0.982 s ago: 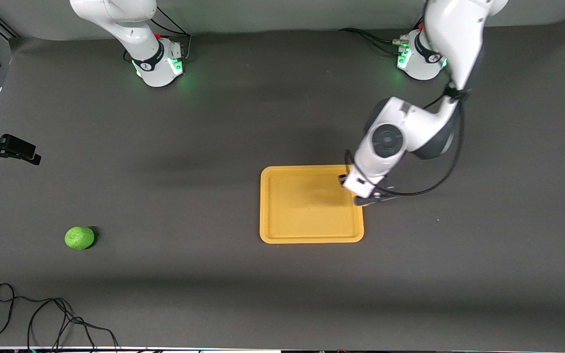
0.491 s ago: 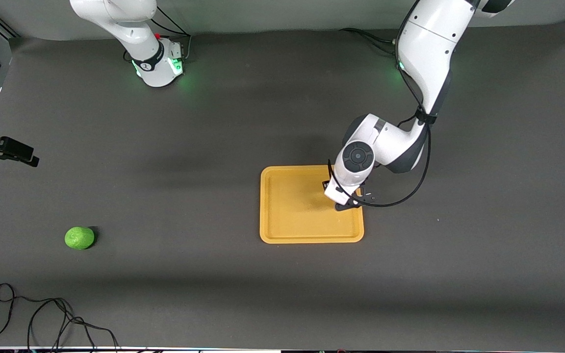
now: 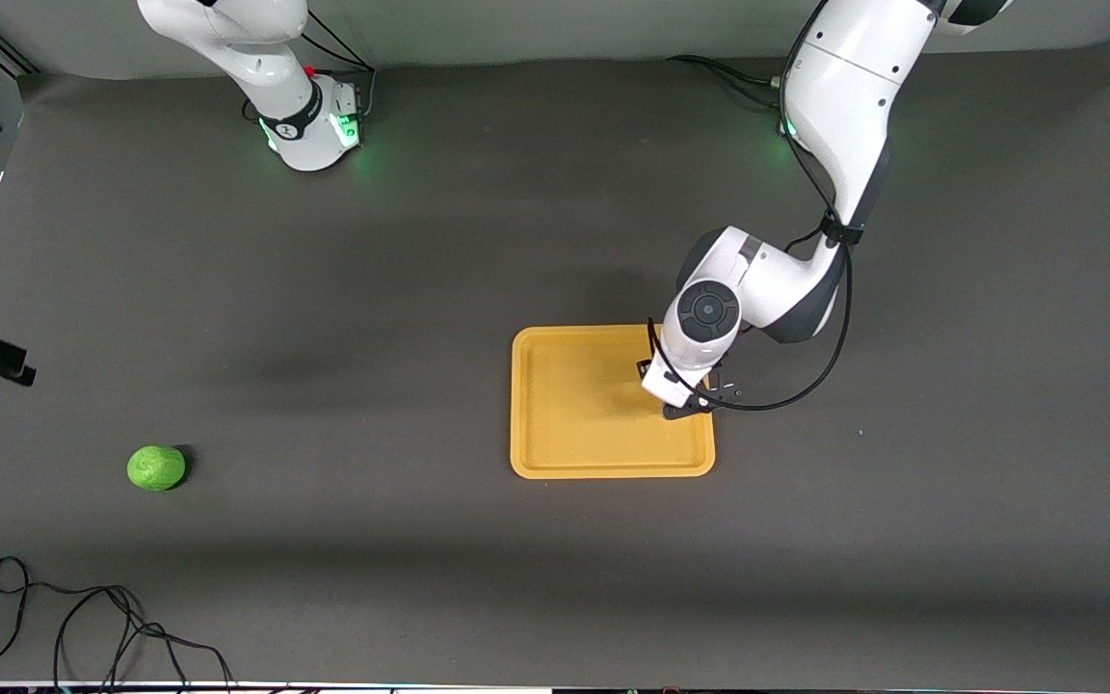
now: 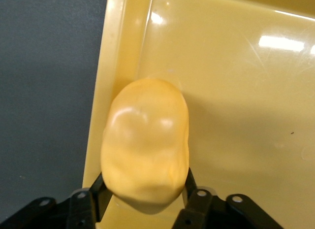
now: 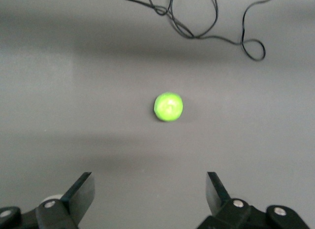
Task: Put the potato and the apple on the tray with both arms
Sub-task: 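Release the potato on the tray while the right gripper reaches the apple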
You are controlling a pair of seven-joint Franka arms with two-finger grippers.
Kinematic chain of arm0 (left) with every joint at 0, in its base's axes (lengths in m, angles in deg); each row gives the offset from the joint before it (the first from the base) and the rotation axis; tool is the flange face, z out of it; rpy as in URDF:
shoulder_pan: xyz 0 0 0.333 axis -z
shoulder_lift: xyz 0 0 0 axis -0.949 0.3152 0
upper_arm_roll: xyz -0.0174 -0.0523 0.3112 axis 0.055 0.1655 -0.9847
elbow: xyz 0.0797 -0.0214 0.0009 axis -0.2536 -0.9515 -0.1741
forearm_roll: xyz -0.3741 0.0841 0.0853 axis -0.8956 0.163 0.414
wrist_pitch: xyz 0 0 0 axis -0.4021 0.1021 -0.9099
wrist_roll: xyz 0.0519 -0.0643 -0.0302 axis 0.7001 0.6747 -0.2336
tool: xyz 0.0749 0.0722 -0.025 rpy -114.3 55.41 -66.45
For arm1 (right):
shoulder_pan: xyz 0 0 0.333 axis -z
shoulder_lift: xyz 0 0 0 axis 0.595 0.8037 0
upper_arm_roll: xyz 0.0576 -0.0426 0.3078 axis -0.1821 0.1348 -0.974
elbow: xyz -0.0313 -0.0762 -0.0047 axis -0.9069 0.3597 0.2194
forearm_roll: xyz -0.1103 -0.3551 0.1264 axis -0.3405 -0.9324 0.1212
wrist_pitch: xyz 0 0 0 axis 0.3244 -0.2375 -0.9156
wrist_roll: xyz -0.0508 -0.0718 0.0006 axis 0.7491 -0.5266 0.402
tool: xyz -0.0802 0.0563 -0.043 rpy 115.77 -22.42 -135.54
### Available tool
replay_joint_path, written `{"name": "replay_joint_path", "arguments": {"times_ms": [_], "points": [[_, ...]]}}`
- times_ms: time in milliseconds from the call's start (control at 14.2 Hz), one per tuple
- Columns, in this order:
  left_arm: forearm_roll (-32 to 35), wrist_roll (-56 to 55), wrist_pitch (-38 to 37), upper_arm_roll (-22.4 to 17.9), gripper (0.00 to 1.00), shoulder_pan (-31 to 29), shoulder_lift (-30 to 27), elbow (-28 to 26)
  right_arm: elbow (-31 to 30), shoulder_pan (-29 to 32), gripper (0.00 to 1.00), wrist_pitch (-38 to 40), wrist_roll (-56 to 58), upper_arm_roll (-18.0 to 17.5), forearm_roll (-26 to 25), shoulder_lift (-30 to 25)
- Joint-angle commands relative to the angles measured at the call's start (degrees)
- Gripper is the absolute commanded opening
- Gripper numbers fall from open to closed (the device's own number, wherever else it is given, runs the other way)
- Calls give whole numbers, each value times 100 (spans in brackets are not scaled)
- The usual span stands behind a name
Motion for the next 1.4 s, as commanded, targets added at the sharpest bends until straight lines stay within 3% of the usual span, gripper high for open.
{"name": "replay_joint_path", "arguments": {"times_ms": [0, 211, 491, 772, 1053, 1333], "points": [[146, -51, -32, -42, 100, 45, 89, 187, 763, 457, 100, 116, 883, 6, 573, 707], [146, -121, -171, -59, 100, -51, -94, 371, 746, 600, 100, 2, 1124, -3, 724, 1147], [67, -86, -488, -50, 100, -446, -989, 355, 142, 547, 100, -1348, 974, -3, 742, 1736], [172, 904, -1735, -59, 100, -1017, -2000, 302, -782, 363, 100, -2633, 746, -30, 1023, 1930], [497, 2328, -2071, -59, 100, -1887, -2985, -285, -792, 354, 100, -3021, 754, -56, 1278, 2386], [489, 2955, -2299, -50, 100, -2276, -3383, -691, -801, 336, 100, -3189, 746, -74, 1313, 2660]]}}
